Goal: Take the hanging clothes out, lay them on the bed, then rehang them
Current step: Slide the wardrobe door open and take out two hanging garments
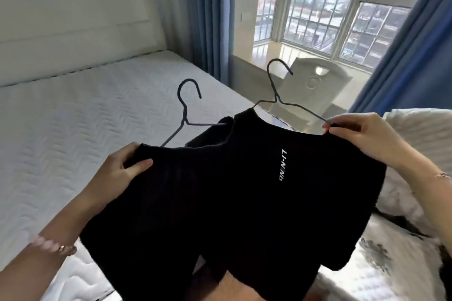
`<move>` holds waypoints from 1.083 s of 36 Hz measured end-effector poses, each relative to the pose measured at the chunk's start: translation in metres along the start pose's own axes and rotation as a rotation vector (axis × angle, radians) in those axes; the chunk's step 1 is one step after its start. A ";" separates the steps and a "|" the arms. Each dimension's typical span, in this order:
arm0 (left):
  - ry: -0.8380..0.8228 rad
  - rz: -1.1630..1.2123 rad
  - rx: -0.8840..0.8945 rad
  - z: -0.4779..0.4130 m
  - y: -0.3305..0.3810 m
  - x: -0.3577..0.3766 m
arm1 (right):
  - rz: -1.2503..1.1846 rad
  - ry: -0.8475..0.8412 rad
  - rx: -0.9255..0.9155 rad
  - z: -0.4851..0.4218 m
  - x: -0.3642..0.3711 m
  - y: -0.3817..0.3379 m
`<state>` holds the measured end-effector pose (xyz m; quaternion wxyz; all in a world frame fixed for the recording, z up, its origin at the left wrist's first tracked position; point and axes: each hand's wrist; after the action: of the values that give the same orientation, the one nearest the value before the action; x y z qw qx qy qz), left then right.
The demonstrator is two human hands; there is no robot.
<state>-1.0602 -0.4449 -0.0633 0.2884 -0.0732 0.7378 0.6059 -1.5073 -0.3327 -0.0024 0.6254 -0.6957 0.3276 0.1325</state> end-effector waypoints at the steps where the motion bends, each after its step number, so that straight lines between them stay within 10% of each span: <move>1: 0.010 -0.008 0.000 -0.006 0.004 0.001 | 0.004 0.002 -0.002 -0.011 -0.003 0.004; 12: 0.122 -0.127 -0.104 -0.158 -0.023 0.023 | 0.071 -0.079 -0.024 -0.245 -0.013 0.094; 39: 0.411 -0.825 -0.679 -0.485 -0.317 0.014 | 0.316 -0.083 0.009 -0.705 0.250 0.301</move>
<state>-1.0901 -0.9767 -0.2928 0.3120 -0.5600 0.4530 0.6196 -1.6652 -1.0810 -0.2580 0.6128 -0.6266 0.4075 0.2565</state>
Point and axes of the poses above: each hand's wrist, its own z-axis away from the middle knuckle, its own x-axis out of the palm, y = z × x, and after that the axes turned 7 degrees about -z, right-handed
